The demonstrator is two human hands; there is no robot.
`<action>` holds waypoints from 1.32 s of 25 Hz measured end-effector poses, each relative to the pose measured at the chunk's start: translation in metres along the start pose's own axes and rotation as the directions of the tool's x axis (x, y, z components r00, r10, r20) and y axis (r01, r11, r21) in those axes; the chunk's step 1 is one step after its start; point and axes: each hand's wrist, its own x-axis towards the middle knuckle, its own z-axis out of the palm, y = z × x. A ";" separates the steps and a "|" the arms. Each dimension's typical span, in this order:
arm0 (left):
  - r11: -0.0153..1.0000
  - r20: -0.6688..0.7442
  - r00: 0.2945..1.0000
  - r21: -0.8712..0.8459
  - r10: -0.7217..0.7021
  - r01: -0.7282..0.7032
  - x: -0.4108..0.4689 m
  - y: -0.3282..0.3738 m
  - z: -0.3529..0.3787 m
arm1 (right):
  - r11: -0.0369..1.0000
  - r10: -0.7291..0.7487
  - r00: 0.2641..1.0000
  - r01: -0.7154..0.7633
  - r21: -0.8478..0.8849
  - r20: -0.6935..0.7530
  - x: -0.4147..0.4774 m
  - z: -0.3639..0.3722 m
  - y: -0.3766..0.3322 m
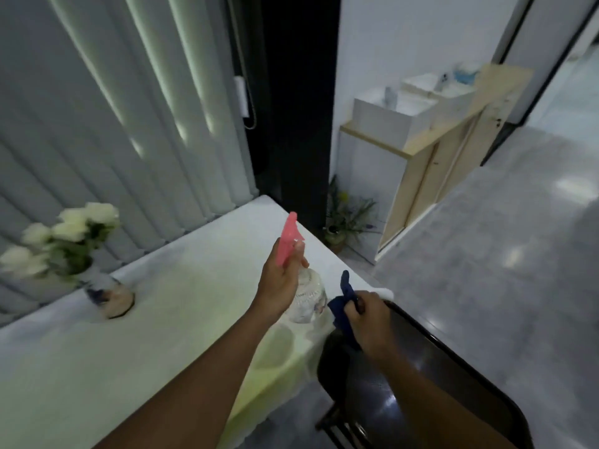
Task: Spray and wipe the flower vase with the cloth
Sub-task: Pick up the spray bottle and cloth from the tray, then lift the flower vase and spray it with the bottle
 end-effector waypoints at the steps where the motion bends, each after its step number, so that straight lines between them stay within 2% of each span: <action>1: 1.000 -0.049 0.999 -0.008 0.019 -0.020 -0.001 0.006 -0.026 | 0.998 -0.062 0.998 0.063 -0.007 0.027 0.004 0.019 -0.021; 3: 1.000 -0.159 0.987 0.010 0.027 -0.026 -0.004 0.006 -0.085 | 0.986 -0.164 0.981 0.166 -0.005 0.102 0.007 0.061 -0.061; 6: 0.995 -0.329 0.939 -0.040 -0.095 0.087 -0.021 -0.010 -0.178 | 0.958 -0.287 0.933 0.280 0.066 0.218 -0.013 0.121 -0.134; 8: 0.986 -0.378 0.911 -0.037 -0.166 0.164 -0.038 -0.026 -0.227 | 0.938 -0.344 0.891 0.311 0.154 0.297 -0.033 0.155 -0.172; 10: 0.981 -0.407 0.896 -0.011 -0.179 0.192 -0.060 -0.049 -0.276 | 0.925 -0.378 0.843 0.365 0.107 0.382 -0.048 0.199 -0.191; 13: 0.975 -0.434 0.878 -0.010 -0.203 0.220 -0.086 -0.077 -0.336 | 0.891 -0.283 0.789 0.427 -0.156 0.545 -0.061 0.270 -0.188; 16: 0.968 -0.446 0.870 0.029 -0.212 0.251 -0.102 -0.095 -0.378 | 0.810 -0.002 0.612 0.464 -0.358 0.791 -0.069 0.326 -0.181; 17: 0.967 -0.444 0.871 0.041 -0.208 0.251 -0.105 -0.098 -0.388 | 0.791 0.080 0.562 0.467 -0.395 0.824 -0.073 0.335 -0.183; 18: 0.966 -0.446 0.871 0.048 -0.207 0.255 -0.108 -0.101 -0.397 | 0.767 0.119 0.543 0.482 -0.424 0.831 -0.073 0.343 -0.189; 20: 0.967 -0.456 0.866 0.044 -0.204 0.251 -0.111 -0.105 -0.407 | 0.752 0.066 0.603 0.494 -0.436 0.795 -0.066 0.352 -0.210; 21: 0.966 -0.460 0.864 0.042 -0.207 0.254 -0.113 -0.106 -0.411 | 0.782 0.017 0.670 0.454 -0.427 0.743 -0.062 0.357 -0.227; 22: 0.964 -0.460 0.862 0.046 -0.212 0.261 -0.114 -0.106 -0.412 | 0.856 -0.041 0.737 0.374 -0.357 0.674 -0.057 0.362 -0.245; 24: 0.958 -0.472 0.852 0.046 -0.228 0.282 -0.117 -0.106 -0.414 | 0.966 -0.125 0.819 0.229 -0.119 0.561 -0.048 0.374 -0.285; 27: 0.949 -0.525 0.815 0.041 -0.245 0.311 -0.118 -0.108 -0.417 | 0.987 -0.156 0.807 0.153 0.053 0.570 -0.026 0.395 -0.336; 33: 0.939 -0.578 0.763 -0.017 -0.289 0.343 -0.122 -0.110 -0.420 | 0.987 -0.159 0.765 0.147 0.072 0.624 0.002 0.431 -0.358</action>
